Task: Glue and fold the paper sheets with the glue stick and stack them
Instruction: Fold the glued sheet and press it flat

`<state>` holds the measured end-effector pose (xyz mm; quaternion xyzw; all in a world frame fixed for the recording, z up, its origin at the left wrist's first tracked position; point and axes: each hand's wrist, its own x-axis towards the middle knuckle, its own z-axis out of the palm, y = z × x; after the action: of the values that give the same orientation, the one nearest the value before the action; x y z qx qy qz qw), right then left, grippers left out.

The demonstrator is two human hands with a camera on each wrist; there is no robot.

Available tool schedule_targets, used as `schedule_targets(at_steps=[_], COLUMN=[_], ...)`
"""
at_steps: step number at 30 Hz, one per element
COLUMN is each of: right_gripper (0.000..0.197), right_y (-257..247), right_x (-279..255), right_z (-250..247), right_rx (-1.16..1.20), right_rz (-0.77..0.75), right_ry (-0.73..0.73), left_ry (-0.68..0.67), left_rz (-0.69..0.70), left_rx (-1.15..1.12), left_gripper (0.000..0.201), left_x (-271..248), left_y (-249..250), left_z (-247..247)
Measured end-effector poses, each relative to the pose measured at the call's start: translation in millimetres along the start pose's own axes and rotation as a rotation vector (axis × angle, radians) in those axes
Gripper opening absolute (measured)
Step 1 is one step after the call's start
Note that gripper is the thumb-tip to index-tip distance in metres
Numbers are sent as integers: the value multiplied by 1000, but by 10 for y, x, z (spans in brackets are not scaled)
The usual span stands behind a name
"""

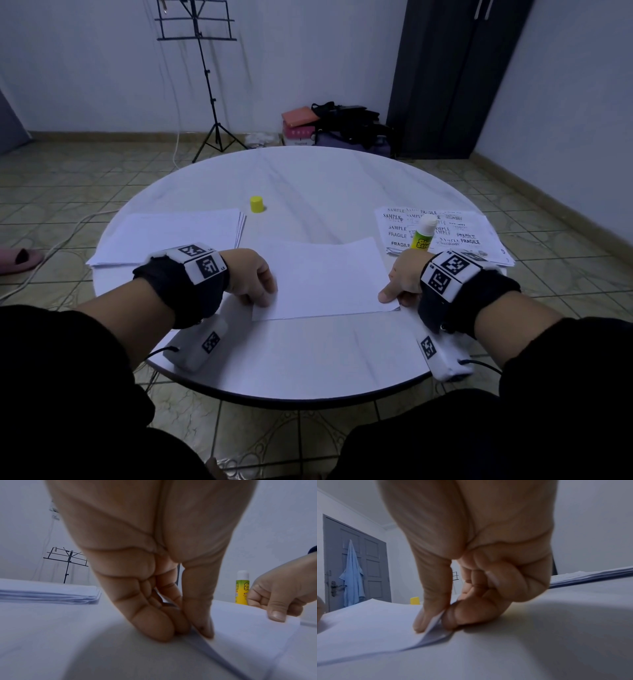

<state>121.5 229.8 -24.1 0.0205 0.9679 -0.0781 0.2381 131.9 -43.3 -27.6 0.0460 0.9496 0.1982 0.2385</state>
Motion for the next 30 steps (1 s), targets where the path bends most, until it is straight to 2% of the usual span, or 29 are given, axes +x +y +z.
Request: schedule_targets(at_steps=[3,15,19,22,25,30], right_gripper=[28,28,42,40,57,66], right_y=[4,-38,-127,-145,-171,-225], right_x=[-14,-42,-86,-97,-161,-256], right_z=[-9,-13,18,36,5,-56], right_rx=[55,25,-126,-121,-139,-308], right_rz=[-28,-8,63,-2,-43,-31], right_ry=[19,36,98,143,102,48], left_ry=[0,11,1,11,12,23], left_rz=[2,5,-11,-48,-72,-92], left_rx=[-6,19,95,190,310,491], left_gripper=[19,19,19,28,41,54], left_x=[-7,-8,-4,-41,-108,-164], left_y=[6,8,40,103,162,258], left_z=[-1,2,-4,-7,-20,-50])
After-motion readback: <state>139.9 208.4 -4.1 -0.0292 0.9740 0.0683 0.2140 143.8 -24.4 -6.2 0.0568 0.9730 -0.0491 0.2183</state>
